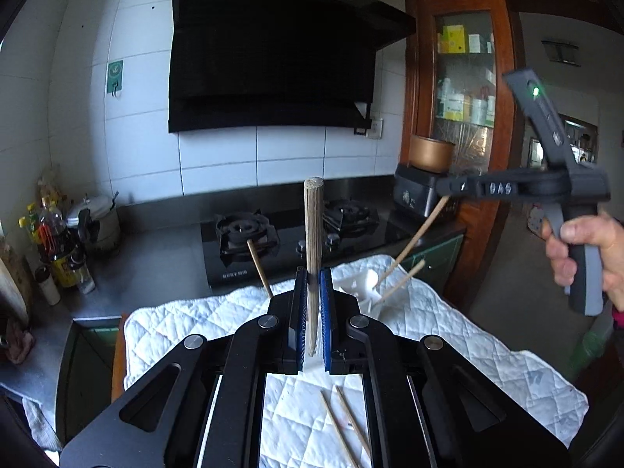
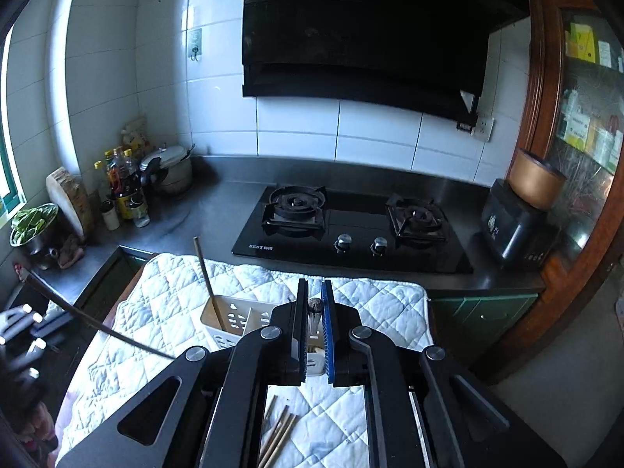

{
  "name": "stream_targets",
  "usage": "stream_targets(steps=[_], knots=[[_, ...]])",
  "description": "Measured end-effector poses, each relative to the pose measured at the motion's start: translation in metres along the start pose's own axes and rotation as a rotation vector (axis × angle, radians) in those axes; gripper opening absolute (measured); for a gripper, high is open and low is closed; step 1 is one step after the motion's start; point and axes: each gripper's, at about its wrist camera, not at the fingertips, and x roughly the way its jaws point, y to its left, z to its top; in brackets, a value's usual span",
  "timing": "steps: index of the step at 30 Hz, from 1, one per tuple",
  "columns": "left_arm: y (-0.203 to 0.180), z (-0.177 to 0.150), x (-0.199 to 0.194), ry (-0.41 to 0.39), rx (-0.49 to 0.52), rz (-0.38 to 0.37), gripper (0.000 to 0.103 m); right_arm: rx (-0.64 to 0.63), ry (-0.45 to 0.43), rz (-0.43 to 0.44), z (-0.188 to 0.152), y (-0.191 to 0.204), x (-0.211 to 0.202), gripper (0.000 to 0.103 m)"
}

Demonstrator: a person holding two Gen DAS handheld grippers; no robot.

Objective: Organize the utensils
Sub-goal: 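Lift both held chopsticks and carry them over the white holder, then lower the chopstick into the holder and open the left tool while the right tool releases its chopstick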

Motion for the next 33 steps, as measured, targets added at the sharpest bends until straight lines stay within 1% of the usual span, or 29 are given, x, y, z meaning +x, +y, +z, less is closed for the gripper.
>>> stream_targets(steps=[4,9,15,24,29,33], knots=[[0.009,0.027,0.013,-0.038,-0.013,0.040,0.005,-0.004,0.055,-0.013,-0.002,0.000,0.030,0.007],[0.022,0.037,0.047,-0.014,-0.062,0.061,0.005,-0.013,0.100,-0.007,-0.011,0.001,0.055,0.007],[0.036,0.028,0.091,0.060,-0.138,0.031,0.005,-0.029,0.135,-0.018,-0.020,0.004,0.073,0.007],[0.039,-0.002,0.134,0.153,-0.174,0.033,0.005,-0.023,0.148,-0.012,-0.027,0.000,0.082,0.007],[0.040,-0.014,0.148,0.195,-0.178,0.040,0.006,-0.022,0.129,-0.008,-0.026,-0.001,0.078,0.007],[0.039,-0.018,0.156,0.207,-0.169,0.043,0.006,-0.025,0.101,-0.007,-0.023,-0.001,0.069,0.007]])
